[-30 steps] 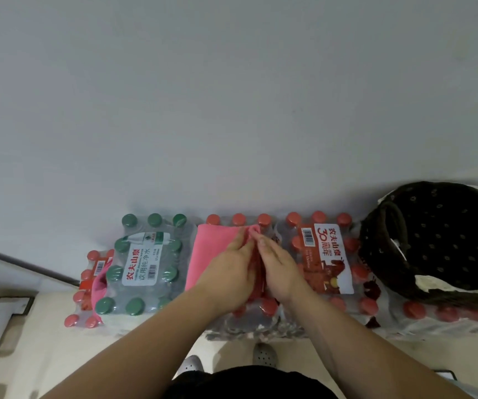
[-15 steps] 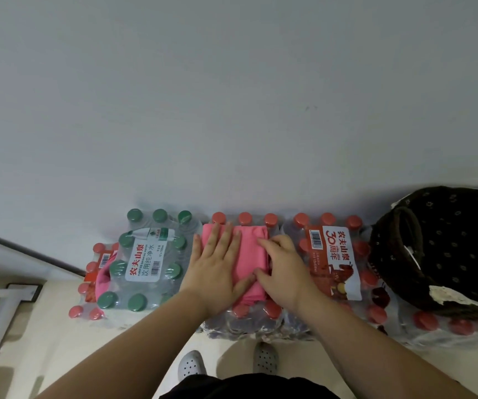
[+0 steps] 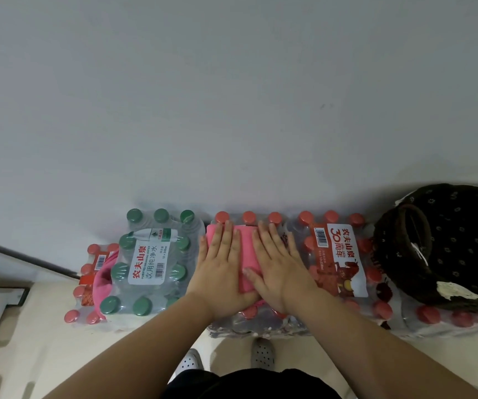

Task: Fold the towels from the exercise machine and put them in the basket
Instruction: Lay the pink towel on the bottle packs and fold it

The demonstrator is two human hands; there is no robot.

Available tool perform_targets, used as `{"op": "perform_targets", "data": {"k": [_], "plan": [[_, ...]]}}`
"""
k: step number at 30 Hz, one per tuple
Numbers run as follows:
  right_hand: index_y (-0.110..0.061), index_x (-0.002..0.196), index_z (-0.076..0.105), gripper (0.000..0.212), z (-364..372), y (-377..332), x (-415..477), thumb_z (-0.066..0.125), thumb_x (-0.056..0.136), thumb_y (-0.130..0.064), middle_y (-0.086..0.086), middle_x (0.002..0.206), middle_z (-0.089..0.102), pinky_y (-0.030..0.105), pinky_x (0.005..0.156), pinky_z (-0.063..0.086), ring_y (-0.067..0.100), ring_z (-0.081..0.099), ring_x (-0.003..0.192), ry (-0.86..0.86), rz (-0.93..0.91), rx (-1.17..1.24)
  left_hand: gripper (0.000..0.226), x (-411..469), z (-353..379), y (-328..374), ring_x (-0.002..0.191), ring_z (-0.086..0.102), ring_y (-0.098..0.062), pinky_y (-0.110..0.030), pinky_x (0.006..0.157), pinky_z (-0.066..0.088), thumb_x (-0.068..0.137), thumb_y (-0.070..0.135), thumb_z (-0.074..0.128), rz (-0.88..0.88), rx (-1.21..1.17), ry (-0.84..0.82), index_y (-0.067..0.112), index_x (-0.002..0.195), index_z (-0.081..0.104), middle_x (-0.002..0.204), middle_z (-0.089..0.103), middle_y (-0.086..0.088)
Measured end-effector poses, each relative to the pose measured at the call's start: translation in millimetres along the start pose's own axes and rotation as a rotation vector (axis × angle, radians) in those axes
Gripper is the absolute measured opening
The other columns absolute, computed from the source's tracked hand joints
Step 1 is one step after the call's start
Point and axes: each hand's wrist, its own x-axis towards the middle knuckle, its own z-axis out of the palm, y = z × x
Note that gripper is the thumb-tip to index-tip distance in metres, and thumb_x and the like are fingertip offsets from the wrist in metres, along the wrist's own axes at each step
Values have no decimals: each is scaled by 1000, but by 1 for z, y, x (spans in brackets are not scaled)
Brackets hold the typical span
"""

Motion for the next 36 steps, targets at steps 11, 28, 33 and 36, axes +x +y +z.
{"op": "perform_targets", "data": {"k": [11,28,33,36], "plan": [[-12,155,-15,79,-6,-8,0,10,99,-63,8,164,-21,55,120,-11,25,-28,149,61,7,-58,80,-9,-19,-35,146,27,-24,-40,119,27,96,47,52,-242,-514,200,16,158,11,161,25,-8],[-10,158,-1,79,14,-41,19,12,97,-59,9,167,-9,52,122,-8,25,-18,152,141,192,37,21,21,-35,-41,76,59,-9,-25,61,46,84,29,71,-489,-832,89,18,97,59,86,63,4],[-11,157,-4,77,5,-47,16,10,97,-59,9,165,-14,57,120,-7,27,-21,151,115,172,4,15,19,-43,-42,67,52,-10,-17,53,31,86,21,67,-435,-686,178,18,94,54,75,56,9],[-13,156,-12,78,6,-51,4,4,96,-60,7,163,-22,57,119,-12,22,-31,147,39,149,4,17,20,-51,-50,66,50,-7,-22,56,33,85,22,67,-473,-652,198,16,97,57,74,53,11]]}}
